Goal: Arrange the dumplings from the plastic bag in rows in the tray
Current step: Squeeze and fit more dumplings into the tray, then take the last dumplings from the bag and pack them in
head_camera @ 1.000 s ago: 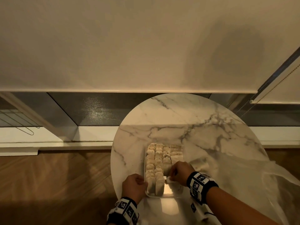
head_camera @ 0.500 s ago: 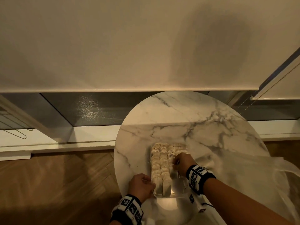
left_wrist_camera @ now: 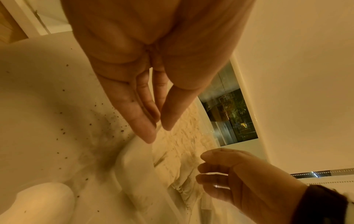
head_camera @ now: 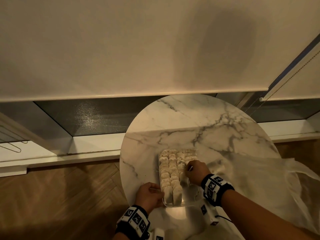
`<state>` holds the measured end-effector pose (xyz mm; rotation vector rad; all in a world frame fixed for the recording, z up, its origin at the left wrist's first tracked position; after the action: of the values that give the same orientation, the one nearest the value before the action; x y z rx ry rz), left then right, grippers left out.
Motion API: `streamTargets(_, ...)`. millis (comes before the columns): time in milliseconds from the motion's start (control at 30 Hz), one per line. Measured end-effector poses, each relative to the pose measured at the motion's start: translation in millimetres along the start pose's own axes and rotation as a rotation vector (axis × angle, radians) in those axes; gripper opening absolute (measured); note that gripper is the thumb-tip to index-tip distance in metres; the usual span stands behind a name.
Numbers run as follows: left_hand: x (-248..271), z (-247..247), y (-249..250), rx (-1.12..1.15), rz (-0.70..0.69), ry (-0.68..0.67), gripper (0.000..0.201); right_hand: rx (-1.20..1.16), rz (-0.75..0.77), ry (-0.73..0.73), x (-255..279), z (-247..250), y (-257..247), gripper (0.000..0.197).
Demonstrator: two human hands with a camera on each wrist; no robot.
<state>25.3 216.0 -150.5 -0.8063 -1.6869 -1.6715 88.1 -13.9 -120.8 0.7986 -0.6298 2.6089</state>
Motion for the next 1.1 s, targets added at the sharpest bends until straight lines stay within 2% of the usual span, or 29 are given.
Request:
streamTargets(167,1.4,-1.1,1.7,0.002,0.016,-0.01,0.024,-0.057,0.026,-0.205,13.4,-20.6,2.0,0.003)
streamTargets(367,7.2,-3.0,5.4,-0.01,0.015,0.002,0.021,-0.116,0.087,-0.153,13.9,-23.6,4.6,0.01)
streamTargets(467,13.5,-4.3,10.4,-0.038,-0.019,0.059,0.019,-0.152,0.11,-0.147,17.4,-16.6,6.8,0.013)
streamTargets(567,16.4,-4.3,18.0,-0.086,-0.129,0.138,0.018,-0.174,0.142,-0.113,23.6,-3.5,9.1,0.015)
streamTargets(700,32.3,-13.9,42.2,-0.063,-0.399,0.218,0.018,-0.337,0.227,-0.092,37.5,20.7,14.1,0.012)
streamTargets(900,69.7,-79.0,73.4,-0.104,-0.605,0.115,0.019,-0.484,0.34,-0.033,91.6,90.5,43.6,0.012)
streamTargets(1000,96.7,-132.5,81.7,-0.199,-0.619,-0.019,0.016,-0.523,0.384,0.018,133.7,132.2,66.9,0.011)
streamTargets(1100,131.1,-188.2,86.0,-0.353,-0.686,-0.143,0.013,-0.598,0.507,0.072,181.5,182.4,91.5,0.01)
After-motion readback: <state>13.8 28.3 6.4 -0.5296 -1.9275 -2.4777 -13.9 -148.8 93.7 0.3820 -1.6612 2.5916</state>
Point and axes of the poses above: each hand's wrist, its own x-axis away from the middle knuckle, its own z-axis out of the back of the hand, y = z × x, the point moved 5 cm from there along -x, towards the middle knuckle, and after that the axes turned 3 degrees about x, right-handed, at the moved point
